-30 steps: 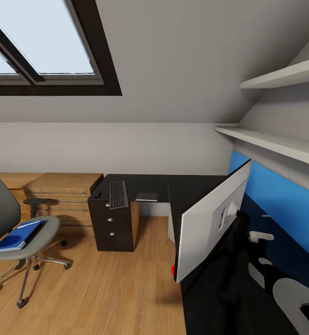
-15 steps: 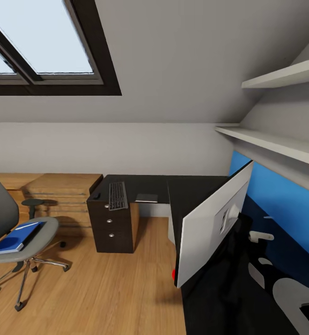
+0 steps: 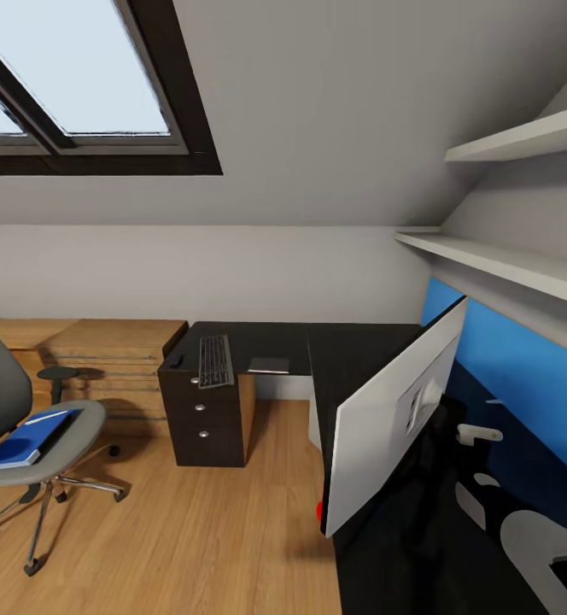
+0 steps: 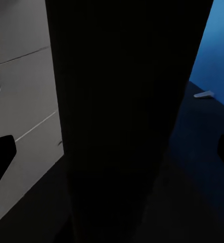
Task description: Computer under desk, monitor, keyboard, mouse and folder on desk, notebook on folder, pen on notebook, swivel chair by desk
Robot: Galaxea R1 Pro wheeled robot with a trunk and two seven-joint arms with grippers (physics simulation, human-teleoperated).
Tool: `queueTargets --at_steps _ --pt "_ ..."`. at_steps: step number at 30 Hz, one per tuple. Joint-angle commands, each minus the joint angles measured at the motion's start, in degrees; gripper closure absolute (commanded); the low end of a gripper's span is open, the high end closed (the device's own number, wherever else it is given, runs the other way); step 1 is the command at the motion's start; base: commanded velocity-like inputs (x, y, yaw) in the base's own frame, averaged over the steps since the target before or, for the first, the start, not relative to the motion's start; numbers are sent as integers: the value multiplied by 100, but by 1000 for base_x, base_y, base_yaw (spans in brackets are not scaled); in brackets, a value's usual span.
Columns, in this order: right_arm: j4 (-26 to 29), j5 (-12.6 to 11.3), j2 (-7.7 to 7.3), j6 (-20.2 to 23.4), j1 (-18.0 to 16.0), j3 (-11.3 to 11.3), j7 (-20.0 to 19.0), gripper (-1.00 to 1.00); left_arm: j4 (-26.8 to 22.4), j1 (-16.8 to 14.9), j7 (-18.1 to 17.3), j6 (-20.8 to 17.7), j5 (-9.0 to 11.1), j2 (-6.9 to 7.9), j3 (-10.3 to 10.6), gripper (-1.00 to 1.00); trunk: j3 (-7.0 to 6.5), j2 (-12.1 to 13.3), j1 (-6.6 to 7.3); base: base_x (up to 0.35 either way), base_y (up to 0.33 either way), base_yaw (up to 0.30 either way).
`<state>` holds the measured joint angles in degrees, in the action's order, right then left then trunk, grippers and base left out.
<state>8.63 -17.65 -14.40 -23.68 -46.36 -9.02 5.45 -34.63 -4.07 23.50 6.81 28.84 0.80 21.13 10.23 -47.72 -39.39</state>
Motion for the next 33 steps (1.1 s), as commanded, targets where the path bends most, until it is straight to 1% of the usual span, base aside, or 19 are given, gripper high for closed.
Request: queueTargets --at_steps 1,7,8,33 --pt "-2 -36 -2 -14 -5 -49 27 -100 -2 -6 41 33 60 8 49 -100 9 -7 -1 15 0 0" --pt "-2 -36 -2 -14 -5 -51 27 -100 0 -6 41 32 60 8 56 -100 9 -7 -1 5 0 0" --pt "-2 -36 -2 -14 -5 -51 27 100 0 -6 41 32 60 8 57 -100 9 -7 -1 2 0 0" --pt "7 -28 -2 -57 -5 -64 9 100 -1 -6 41 42 60 8 84 -100 9 -7 -1 0 0 0"
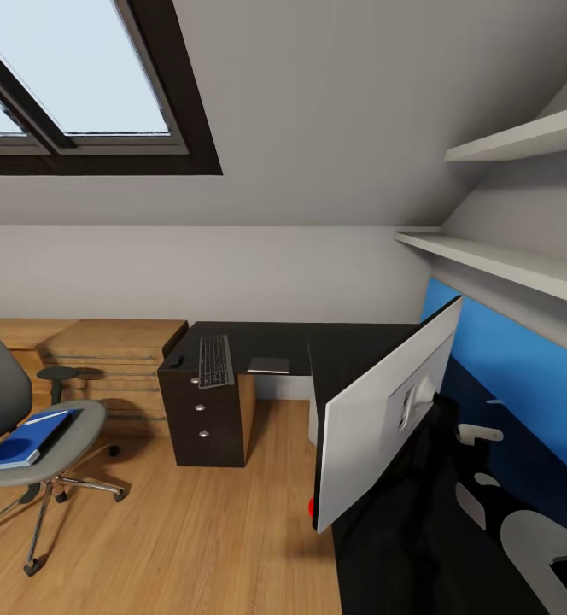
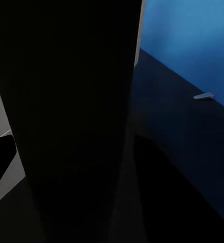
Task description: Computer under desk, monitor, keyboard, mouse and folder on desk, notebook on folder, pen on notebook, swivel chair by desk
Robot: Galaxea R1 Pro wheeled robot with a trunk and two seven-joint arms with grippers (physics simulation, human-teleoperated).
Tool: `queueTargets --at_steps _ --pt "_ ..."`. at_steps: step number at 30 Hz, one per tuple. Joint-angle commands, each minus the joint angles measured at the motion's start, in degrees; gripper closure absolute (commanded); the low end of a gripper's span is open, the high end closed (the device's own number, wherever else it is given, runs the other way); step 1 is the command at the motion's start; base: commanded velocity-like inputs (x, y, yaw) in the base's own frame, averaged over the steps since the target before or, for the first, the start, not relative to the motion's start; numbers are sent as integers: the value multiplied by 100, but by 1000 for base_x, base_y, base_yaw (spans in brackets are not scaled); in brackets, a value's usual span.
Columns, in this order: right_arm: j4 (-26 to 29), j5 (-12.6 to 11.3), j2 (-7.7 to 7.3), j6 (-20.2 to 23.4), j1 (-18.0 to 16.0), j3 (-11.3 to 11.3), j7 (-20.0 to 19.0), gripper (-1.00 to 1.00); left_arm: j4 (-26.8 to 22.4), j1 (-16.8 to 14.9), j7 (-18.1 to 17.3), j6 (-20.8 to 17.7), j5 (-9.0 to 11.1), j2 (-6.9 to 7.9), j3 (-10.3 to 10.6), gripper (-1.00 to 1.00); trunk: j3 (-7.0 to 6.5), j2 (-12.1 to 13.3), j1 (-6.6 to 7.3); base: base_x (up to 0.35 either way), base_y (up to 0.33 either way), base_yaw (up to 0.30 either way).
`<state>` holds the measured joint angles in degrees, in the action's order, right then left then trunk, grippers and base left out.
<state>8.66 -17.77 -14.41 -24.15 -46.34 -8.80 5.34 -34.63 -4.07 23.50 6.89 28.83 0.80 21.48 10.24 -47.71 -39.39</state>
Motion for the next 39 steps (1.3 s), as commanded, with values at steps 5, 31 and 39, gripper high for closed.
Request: queueTargets --at_steps 5,31,39 --pt "4 -16 0 -10 -7 -87 9 100 0 -6 41 33 60 8 49 -100 8 -7 -1 0 0 0" --pt "22 -14 0 -19 -7 -83 11 100 0 -6 32 14 70 16 42 -100 8 -7 -1 -62 -1 0" --pt "22 -9 7 -27 -7 -93 11 100 0 -6 40 14 72 17 41 -100 8 -7 -1 -120 -160 0"
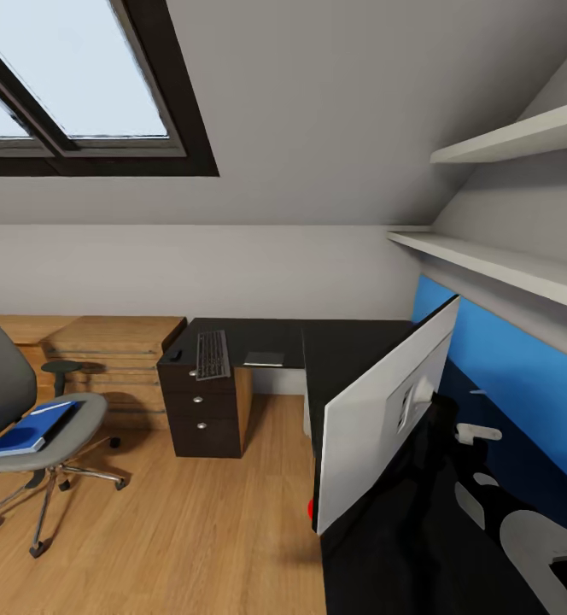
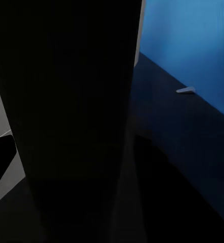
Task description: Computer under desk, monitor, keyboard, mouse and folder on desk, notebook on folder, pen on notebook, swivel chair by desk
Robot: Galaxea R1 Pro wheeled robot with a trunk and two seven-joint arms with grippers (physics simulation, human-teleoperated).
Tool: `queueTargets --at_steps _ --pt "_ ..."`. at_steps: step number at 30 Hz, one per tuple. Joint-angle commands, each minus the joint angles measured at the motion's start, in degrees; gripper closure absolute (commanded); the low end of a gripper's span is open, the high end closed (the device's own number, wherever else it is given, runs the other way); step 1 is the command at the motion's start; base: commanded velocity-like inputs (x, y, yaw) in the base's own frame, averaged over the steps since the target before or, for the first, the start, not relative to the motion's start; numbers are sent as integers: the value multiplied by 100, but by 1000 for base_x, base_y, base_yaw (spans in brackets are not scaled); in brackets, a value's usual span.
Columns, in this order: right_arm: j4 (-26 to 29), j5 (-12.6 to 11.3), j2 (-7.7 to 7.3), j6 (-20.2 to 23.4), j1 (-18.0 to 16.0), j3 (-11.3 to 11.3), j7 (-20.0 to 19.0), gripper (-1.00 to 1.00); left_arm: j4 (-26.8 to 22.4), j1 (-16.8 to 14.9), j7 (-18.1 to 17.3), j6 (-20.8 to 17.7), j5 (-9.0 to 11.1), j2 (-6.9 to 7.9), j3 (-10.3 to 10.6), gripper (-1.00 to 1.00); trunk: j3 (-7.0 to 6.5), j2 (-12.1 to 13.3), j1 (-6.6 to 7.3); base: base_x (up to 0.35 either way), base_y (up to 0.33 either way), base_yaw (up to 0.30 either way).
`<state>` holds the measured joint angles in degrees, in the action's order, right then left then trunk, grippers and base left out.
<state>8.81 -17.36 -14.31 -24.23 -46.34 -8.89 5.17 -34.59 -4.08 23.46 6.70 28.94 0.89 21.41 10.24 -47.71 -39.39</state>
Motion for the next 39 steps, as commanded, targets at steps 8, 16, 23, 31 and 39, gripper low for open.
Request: queueTargets --at_steps 8,16,23,31,39 --pt "7 -56 -2 -20 -6 -77 28 100 226 -5 63 34 69 15 40 -100 -14 -7 -1 -4 -195 -95" --pt "7 -33 6 -20 -6 -112 23 100 347 -5 70 59 59 17 37 -100 -20 -7 -1 0 -11 -37" --pt "7 -31 15 -19 -6 -113 35 100 -419 -5 57 32 32 12 45 -100 -20 -7 -1 0 0 0" --pt "7 -31 16 -13 -6 -111 44 100 -3310 -12 681 -2580 47 12 -60 -100 -20 -7 -1 0 0 0" --pt "7 -31 15 7 -6 -107 37 100 -4434 -454 942 -3664 67 -469 -290 -100 -20 -7 -1 0 0 0"
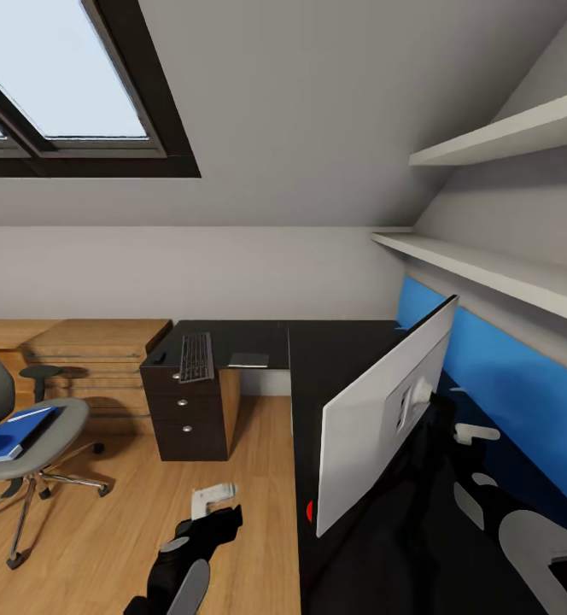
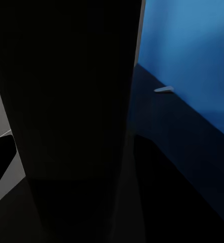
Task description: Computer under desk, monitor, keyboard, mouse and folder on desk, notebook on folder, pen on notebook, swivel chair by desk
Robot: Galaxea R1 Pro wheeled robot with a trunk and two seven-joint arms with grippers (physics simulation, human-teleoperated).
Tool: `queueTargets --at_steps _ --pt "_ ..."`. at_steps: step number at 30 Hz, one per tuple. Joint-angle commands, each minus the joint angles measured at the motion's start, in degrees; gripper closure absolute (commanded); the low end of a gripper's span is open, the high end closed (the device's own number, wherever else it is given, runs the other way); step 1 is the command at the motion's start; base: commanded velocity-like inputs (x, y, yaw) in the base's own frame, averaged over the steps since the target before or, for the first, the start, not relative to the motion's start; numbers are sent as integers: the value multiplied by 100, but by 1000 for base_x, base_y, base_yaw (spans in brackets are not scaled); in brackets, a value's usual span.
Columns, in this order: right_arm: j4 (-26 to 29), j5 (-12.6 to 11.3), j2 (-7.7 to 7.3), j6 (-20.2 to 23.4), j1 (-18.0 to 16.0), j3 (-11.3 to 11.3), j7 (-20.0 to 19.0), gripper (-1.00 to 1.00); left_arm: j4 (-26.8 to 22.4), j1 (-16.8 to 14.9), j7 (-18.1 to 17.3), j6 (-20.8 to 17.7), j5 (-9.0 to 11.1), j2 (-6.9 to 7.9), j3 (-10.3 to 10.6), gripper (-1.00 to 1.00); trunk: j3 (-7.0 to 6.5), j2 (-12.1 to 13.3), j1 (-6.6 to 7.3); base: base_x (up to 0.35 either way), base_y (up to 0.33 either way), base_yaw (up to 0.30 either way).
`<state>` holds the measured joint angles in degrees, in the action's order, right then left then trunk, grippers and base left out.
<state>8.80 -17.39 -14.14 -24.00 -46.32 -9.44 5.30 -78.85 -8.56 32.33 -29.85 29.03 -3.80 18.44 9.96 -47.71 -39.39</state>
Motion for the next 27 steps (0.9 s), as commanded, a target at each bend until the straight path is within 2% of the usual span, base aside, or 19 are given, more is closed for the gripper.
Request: queueTargets --at_steps 1,9,15,17,27 --pt "8 -28 -1 -11 -8 -54 24 100 -62 -39 68 -38 62 -29 -38 -100 8 -8 -1 0 0 0" --pt "8 -20 2 3 -8 -69 23 100 142 -95 93 -26 42 4 -131 -100 8 -8 -1 0 0 0" --pt "8 -19 8 -7 -8 -74 23 100 200 -101 121 -13 35 165 -148 -100 8 -8 -1 2 -165 0" --pt "8 -19 8 -8 -8 -75 23 100 202 -102 123 -12 33 173 -153 -100 8 -8 -1 47 -307 0" --pt "8 -11 8 -17 -8 -68 29 100 203 -102 131 -12 32 178 -149 -100 8 -8 -1 34 -92 0"
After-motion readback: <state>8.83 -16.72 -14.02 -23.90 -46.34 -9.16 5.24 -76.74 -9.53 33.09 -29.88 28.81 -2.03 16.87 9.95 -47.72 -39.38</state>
